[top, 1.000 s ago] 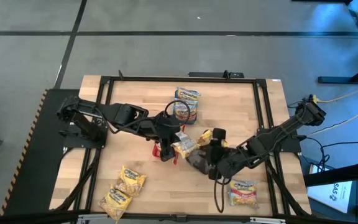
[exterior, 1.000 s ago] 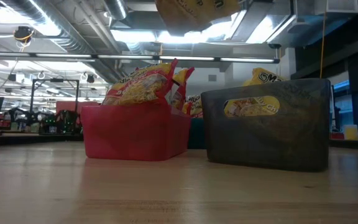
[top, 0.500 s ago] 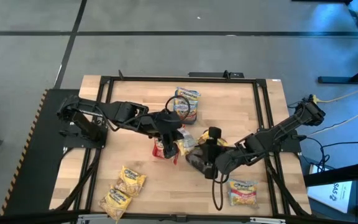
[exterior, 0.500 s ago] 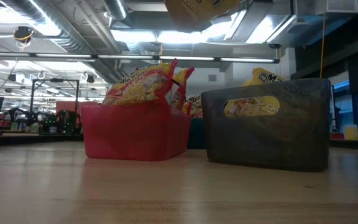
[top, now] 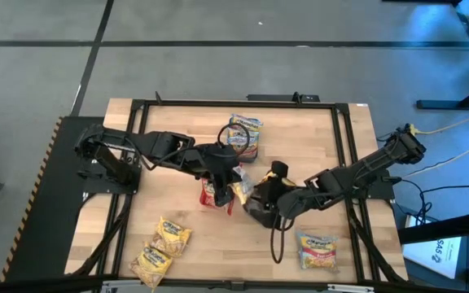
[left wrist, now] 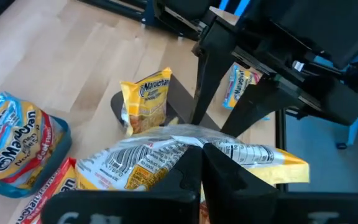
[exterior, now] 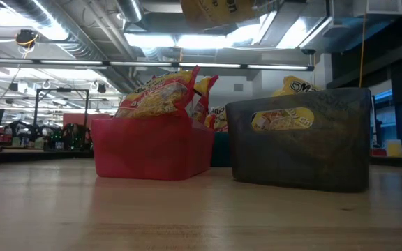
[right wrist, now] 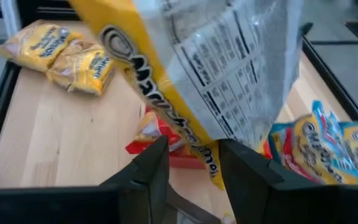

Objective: Sort Maruchan noodles
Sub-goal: Put the yellow bag into the black bin

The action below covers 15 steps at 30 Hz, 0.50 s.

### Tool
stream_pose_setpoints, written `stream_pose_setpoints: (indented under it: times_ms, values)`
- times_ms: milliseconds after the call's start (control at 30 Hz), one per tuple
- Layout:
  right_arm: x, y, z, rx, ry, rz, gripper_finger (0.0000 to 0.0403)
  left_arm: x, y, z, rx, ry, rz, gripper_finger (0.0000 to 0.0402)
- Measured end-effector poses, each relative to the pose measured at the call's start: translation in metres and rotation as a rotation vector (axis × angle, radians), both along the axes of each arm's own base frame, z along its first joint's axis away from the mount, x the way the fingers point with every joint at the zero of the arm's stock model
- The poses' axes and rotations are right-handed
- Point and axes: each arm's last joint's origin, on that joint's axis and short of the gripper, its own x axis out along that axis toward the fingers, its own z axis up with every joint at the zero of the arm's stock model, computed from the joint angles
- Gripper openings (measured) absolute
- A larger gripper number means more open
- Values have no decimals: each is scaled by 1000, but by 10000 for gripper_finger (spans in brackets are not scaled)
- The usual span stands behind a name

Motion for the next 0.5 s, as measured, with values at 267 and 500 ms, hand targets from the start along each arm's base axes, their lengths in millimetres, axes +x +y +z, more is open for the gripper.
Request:
stream_pose_setpoints:
  times_ms: [267, 500]
  values:
    - [0, 2, -1, -5, 34, 92, 138, -1, 3, -2, 10, 23, 12, 0]
    - [1, -11, -5, 44, 46, -63, 158, -1, 3, -2, 13, 25, 15, 0]
